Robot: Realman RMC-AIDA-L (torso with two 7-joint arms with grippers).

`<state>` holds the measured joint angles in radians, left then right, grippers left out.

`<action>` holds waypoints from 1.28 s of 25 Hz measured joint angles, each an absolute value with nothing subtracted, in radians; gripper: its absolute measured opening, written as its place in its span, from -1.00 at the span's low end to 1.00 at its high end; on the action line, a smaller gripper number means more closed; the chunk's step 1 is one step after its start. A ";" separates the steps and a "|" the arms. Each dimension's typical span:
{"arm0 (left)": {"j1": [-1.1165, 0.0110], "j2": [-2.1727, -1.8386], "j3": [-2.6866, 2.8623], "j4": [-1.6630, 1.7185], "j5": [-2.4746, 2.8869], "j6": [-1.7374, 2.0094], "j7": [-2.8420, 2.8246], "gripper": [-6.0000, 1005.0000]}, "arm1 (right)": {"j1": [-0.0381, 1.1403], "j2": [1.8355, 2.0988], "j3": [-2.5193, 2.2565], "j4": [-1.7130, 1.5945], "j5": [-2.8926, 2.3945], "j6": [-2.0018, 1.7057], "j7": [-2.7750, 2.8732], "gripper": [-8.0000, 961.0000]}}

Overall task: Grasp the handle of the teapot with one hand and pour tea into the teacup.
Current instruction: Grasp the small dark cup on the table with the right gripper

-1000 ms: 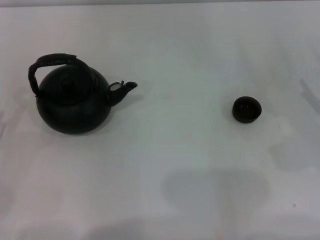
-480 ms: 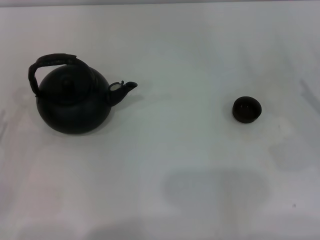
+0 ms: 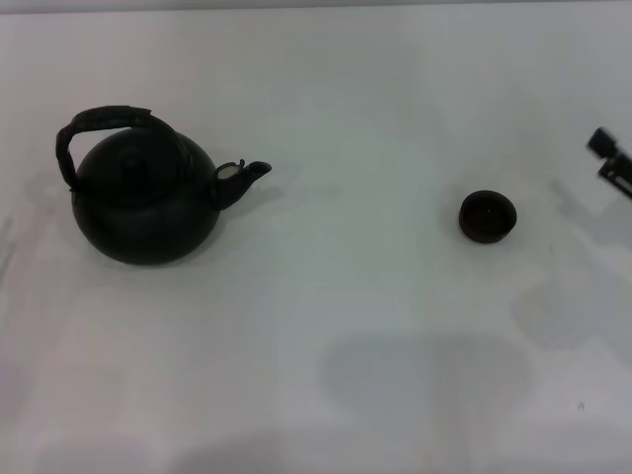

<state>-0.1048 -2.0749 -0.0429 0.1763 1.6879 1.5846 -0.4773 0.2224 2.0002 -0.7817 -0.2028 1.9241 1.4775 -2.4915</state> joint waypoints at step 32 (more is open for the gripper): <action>-0.097 -2.076 -0.043 0.168 1.690 1.585 -0.471 0.42 | 0.324 2.011 -0.991 -0.330 1.640 1.297 -2.372 0.78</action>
<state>-0.0968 -2.0758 -0.0429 0.1678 1.6904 1.5847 -0.4709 0.3240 2.0111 -0.9906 -0.3301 1.6396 1.2970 -2.3723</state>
